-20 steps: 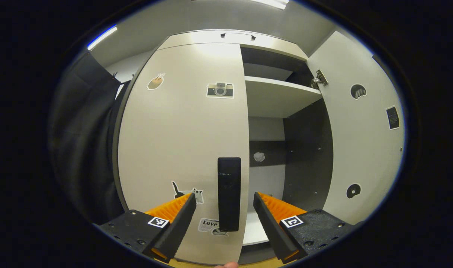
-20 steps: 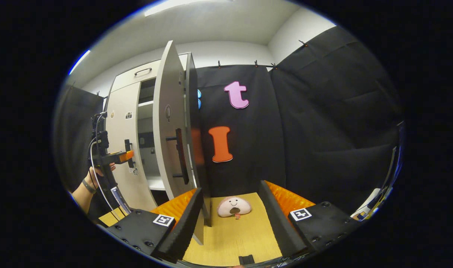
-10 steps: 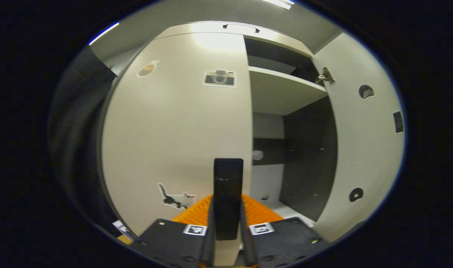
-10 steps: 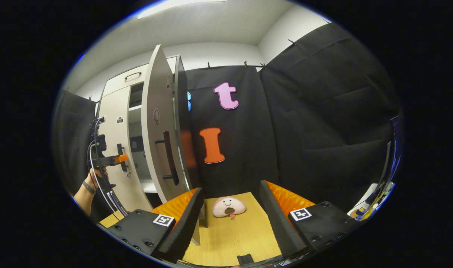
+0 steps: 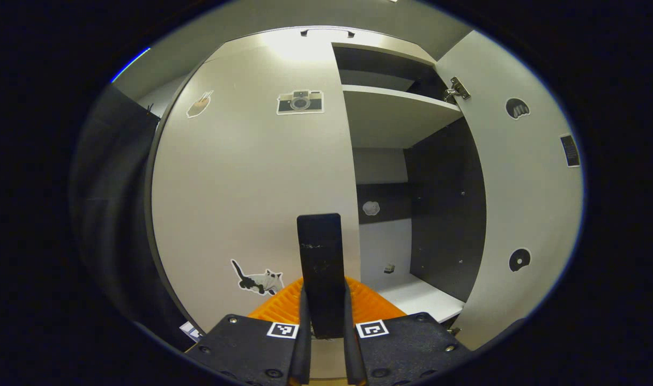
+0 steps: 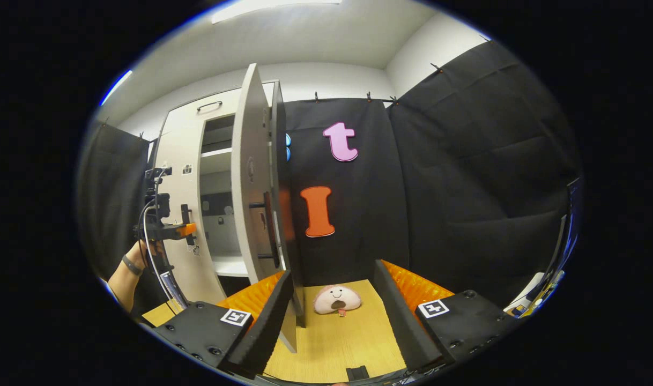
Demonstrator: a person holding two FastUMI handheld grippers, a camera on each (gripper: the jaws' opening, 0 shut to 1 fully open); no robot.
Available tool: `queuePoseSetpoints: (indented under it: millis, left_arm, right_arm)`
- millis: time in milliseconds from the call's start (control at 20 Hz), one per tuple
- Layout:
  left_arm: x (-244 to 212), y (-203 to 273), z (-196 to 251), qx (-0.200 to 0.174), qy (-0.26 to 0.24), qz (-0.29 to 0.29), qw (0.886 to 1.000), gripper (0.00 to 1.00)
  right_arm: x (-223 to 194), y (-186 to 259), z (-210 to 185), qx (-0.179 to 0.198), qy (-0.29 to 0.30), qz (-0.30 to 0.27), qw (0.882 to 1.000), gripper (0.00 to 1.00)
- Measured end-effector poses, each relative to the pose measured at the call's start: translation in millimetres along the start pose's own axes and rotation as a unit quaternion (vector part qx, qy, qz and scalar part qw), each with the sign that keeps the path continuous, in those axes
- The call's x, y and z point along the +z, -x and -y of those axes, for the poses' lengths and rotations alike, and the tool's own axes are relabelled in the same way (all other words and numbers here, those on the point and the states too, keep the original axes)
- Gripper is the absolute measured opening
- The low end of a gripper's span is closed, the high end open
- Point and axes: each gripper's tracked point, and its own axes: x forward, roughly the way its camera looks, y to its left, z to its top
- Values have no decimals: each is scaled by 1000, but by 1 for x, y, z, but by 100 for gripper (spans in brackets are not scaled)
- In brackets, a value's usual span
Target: Open the right door of the double-door shoe cabinet with the right hand, and open the left door with the left hand.
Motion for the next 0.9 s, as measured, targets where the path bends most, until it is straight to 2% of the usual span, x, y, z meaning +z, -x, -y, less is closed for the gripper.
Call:
queuePoseSetpoints:
  millis: [200,450,600,900]
  left_arm:
    - [-6,17,-4,-20,-2,0,1000,26]
    - [-10,16,-15,-43,38,9,998,25]
    - [-11,11,-16,-72,62,1,996,25]
    - [-13,15,-18,-76,55,7,996,26]
  right_arm:
    - [5,10,-23,12,1,5,1000,98]
    - [9,18,-48,22,-16,12,1000,97]
    - [15,22,-56,23,-26,24,999,97]
    - [6,20,-65,13,-30,21,999,98]
